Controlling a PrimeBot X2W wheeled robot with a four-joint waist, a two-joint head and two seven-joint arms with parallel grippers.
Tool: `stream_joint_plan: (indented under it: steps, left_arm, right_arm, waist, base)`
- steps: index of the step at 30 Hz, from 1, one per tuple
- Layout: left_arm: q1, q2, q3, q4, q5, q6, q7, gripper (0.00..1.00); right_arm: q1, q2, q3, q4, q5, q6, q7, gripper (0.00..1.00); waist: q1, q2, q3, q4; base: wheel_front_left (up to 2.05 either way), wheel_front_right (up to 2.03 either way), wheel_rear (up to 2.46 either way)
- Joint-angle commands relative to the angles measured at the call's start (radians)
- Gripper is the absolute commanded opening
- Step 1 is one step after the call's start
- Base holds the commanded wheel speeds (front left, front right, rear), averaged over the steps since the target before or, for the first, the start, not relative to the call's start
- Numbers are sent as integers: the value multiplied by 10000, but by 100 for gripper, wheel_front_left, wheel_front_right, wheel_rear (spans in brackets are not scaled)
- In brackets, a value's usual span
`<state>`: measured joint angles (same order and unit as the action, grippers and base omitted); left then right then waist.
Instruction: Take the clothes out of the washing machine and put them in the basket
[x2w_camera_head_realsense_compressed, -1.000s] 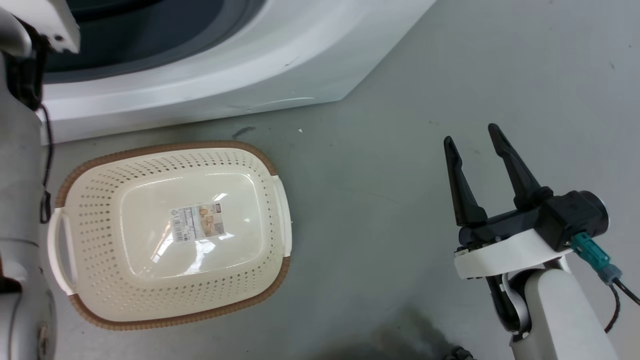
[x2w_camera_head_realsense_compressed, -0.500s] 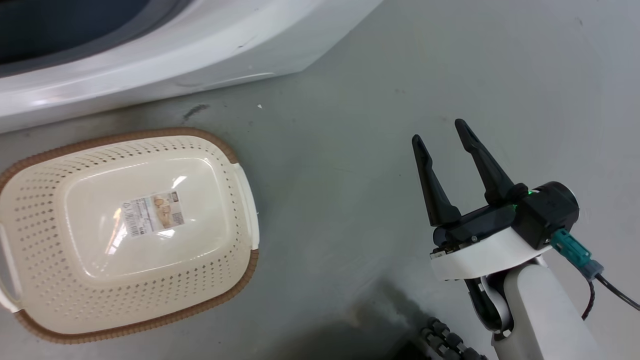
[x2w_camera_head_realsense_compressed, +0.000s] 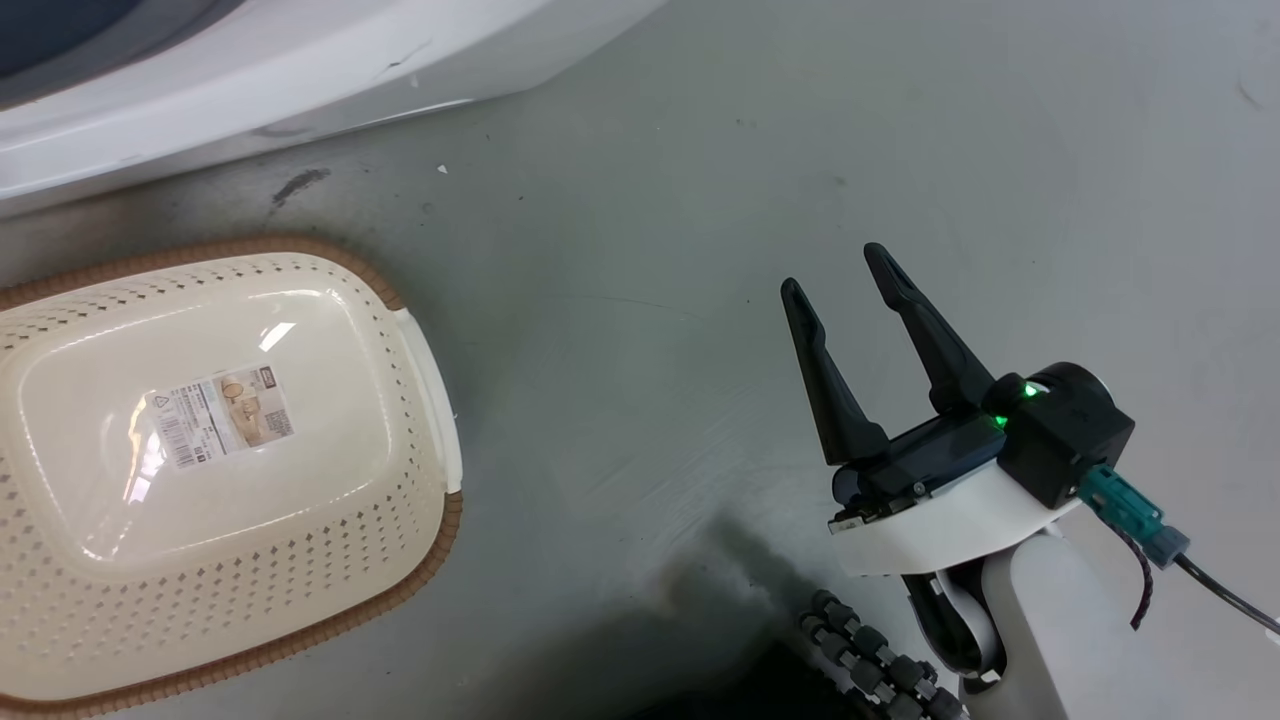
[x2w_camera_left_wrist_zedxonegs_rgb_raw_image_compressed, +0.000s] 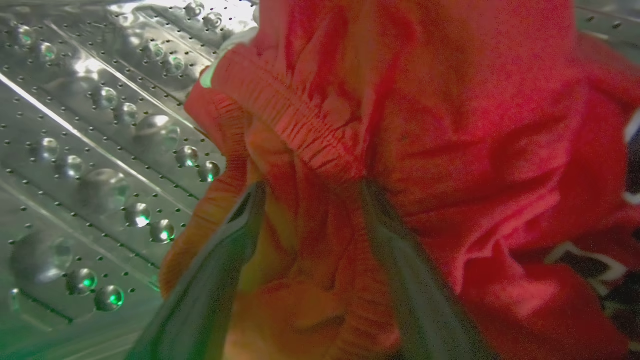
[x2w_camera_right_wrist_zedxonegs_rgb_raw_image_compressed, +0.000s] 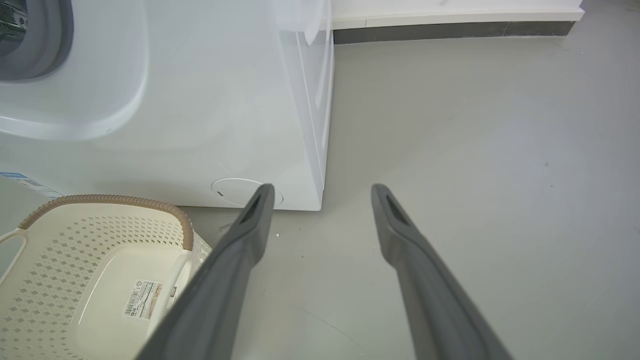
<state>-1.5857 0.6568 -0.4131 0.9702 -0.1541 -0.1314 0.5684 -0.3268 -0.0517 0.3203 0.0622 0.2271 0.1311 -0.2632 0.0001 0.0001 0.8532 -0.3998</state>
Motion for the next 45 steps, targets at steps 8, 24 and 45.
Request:
stream_joint_plan:
  steps: [8, 24, 45]
  left_arm:
    - [106, 304, -70, -591, -36, 268, 216, 0]
    - [1595, 258, 246, -1837, -352, 1466, -3311, 0]
    - [4619, -1385, 916, 738, -2131, 1078, -7865, 0]
  right_arm:
    - [-239, 27, 20, -83, 246, -7, -19, 100]
    - [-207, 27, -509, 278, 38, -7, -19, 100]
    - [806, 23, -1545, 831, -495, -8, -20, 100]
  waist:
    - [-1, -1, 29, -183]
    - [-1, -1, -1034, 100]
    - [-1, -1, -3578, 825]
  base:
    - [0, 0, 0]
    - [0, 0, 0]
    - [0, 0, 0]
